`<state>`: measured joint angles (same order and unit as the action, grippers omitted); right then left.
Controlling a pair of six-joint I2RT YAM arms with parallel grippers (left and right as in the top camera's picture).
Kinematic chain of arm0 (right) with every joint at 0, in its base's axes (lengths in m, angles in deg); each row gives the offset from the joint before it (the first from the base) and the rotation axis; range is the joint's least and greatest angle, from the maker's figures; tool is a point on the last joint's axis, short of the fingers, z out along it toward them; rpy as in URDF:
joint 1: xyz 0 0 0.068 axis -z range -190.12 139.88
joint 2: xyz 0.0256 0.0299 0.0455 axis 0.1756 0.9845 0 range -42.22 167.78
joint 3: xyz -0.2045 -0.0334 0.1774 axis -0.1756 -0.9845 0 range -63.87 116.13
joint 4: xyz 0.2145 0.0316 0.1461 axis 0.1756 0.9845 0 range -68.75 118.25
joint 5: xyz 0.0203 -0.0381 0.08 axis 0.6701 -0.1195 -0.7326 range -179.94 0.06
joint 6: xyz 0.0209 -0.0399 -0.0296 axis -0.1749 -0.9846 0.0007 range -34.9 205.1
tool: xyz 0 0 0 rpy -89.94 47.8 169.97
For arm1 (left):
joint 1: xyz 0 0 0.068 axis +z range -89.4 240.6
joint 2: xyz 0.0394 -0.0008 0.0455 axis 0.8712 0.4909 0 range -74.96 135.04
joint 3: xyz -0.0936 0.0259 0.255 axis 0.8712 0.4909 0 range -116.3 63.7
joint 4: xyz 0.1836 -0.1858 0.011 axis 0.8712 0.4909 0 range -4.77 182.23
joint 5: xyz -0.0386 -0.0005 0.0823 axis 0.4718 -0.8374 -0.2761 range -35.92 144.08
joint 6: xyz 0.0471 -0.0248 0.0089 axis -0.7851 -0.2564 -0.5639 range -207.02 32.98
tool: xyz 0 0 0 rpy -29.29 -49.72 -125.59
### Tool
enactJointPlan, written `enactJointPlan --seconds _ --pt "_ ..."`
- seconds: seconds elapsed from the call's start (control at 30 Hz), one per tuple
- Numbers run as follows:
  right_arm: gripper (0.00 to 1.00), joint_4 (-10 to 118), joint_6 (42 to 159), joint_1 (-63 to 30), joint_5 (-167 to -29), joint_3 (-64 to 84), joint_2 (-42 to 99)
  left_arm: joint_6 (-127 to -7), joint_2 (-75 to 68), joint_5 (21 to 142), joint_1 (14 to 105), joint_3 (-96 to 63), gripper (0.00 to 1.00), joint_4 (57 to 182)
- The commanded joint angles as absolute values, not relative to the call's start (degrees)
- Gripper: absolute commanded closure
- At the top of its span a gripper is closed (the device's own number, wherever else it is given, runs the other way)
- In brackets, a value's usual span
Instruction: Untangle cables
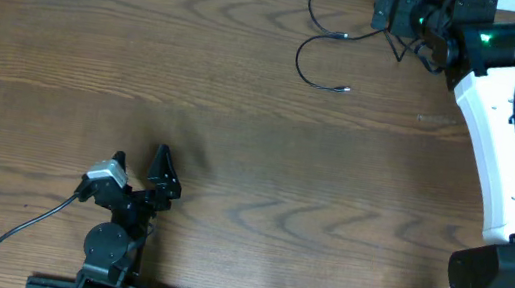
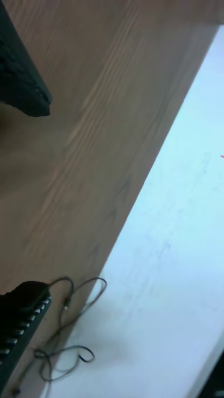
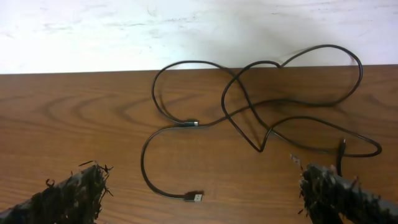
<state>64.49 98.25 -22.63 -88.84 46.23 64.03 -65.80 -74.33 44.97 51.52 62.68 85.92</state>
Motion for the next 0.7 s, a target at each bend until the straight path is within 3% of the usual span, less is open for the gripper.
enactJointPlan --seconds 0.0,0.67 --pt "0.01 64.58 97.87 -22.96 -88.38 46.14 64.6 -72.65 -74.86 44.6 50.89 63.43 0.1 88.87" --pt "0.01 64.62 97.87 -22.96 -88.38 46.14 64.6 -74.96 -74.88 44.45 50.56 63.43 0.1 88.67"
